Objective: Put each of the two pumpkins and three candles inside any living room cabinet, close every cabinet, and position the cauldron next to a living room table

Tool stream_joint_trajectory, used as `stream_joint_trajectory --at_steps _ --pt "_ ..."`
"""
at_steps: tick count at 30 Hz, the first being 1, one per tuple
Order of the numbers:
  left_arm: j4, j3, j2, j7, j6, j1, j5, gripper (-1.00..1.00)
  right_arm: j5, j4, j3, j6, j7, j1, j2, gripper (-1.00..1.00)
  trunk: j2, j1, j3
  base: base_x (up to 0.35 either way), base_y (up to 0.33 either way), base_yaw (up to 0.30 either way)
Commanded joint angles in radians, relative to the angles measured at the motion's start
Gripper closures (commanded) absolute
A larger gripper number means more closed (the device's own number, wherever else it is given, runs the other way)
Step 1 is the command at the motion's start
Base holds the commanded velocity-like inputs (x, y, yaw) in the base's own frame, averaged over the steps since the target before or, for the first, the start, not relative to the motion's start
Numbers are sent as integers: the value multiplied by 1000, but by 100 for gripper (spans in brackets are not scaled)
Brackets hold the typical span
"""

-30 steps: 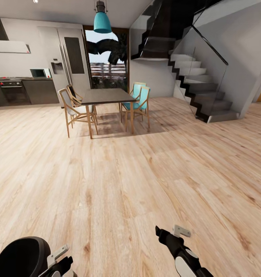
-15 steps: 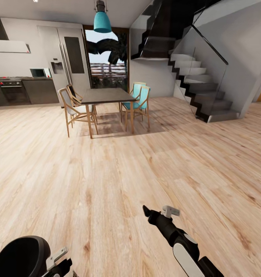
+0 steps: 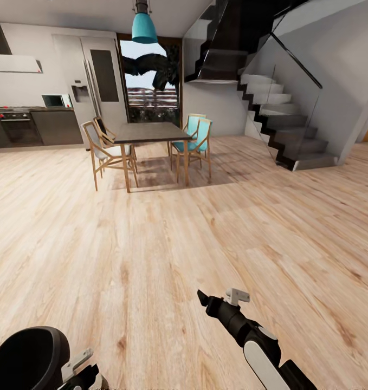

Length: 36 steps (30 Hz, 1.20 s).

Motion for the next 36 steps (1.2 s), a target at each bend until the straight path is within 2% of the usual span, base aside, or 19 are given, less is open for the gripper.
stream_joint_trajectory --at_steps 1,4,9,13,17,21,36 --pt "-2 -5 4 8 3 0 5 -100 -7 -1 3 3 -8 -1 -1 -100 -8 4 -4 0 0 0" --pt "-8 2 6 9 4 0 6 -100 -7 -2 5 5 -8 -1 -1 -100 -29 15 -14 0 0 0" --pt "-31 83 5 9 10 0 7 -100 -7 -1 5 5 -8 -1 0 -100 -64 34 -29 0 0 0" --pt "-47 110 0 9 10 0 8 -100 -7 -1 6 4 -7 -1 1 -100 -85 46 -43 0 0 0" --pt "-52 119 -4 9 8 0 9 -100 -7 -1 6 4 -7 -1 1 -100 -85 47 -46 0 0 0" --pt "-54 119 -5 8 5 0 40 -100 -7 -2 6 4 -7 -1 1 -100 -85 47 -46 0 0 0" --pt "-82 119 1 8 5 -1 53 -100 -7 -3 6 4 -3 -1 1 -100 -89 54 -104 0 0 0"
